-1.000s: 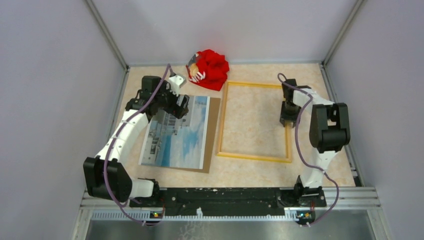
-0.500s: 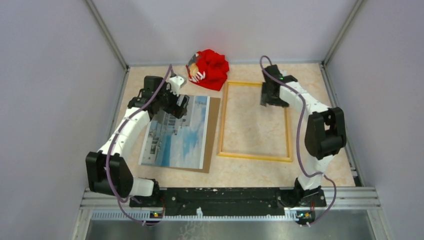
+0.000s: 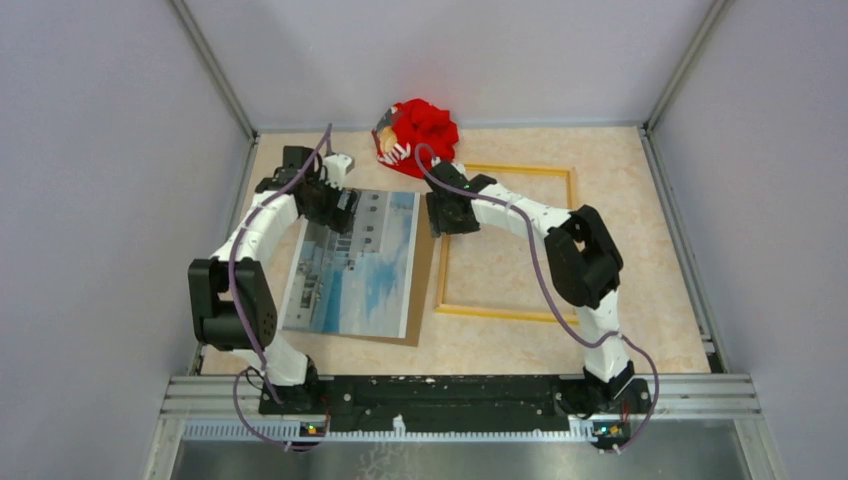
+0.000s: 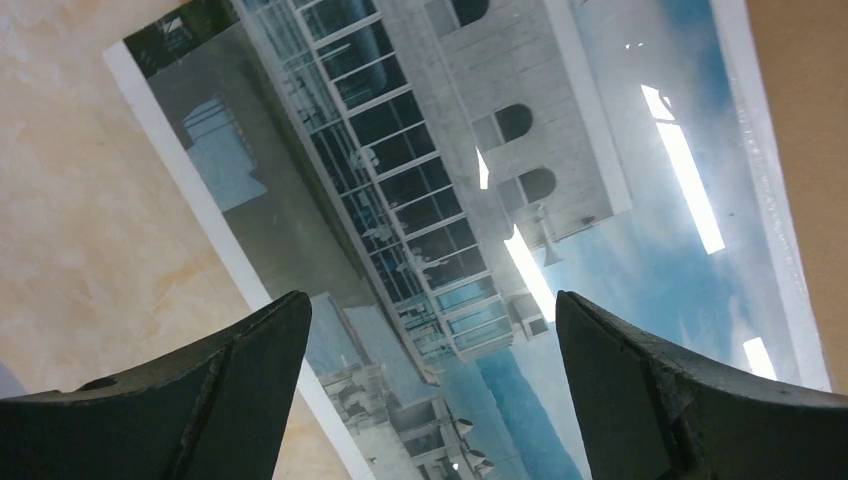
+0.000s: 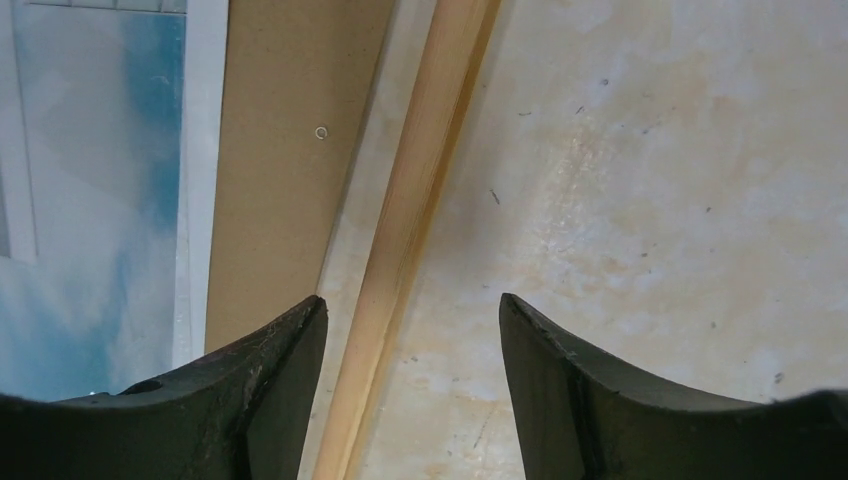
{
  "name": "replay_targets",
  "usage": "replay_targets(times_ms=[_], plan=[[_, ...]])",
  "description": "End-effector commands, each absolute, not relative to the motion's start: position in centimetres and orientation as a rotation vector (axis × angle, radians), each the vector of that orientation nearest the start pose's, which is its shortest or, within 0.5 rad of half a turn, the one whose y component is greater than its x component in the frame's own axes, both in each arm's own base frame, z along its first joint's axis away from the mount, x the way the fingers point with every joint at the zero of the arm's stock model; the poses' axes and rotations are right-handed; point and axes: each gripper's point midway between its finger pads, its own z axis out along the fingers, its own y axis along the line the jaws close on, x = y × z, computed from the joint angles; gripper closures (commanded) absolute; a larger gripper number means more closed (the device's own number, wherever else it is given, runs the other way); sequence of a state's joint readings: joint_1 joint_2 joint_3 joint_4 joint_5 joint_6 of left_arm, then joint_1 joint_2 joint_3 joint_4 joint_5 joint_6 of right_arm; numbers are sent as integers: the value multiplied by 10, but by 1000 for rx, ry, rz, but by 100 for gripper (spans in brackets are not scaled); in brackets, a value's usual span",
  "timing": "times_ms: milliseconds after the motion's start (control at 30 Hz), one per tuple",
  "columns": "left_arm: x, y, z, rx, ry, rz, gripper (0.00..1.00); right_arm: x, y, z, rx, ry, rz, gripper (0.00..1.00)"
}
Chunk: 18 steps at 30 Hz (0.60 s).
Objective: Put the photo into the frame
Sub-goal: Turn over the photo frame at the center of the board.
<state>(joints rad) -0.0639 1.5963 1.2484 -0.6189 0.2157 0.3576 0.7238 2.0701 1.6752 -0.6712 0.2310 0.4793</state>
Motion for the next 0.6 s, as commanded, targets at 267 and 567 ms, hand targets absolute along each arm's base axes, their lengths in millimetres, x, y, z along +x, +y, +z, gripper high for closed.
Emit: replay_targets(times_ms=[267,567], plan=[[382,47,100,429,2529,69,2,361,319,33,-174,2623,190,54],[375,117,80,404,2548,341,2,320,273,5,12,2646,124,78]])
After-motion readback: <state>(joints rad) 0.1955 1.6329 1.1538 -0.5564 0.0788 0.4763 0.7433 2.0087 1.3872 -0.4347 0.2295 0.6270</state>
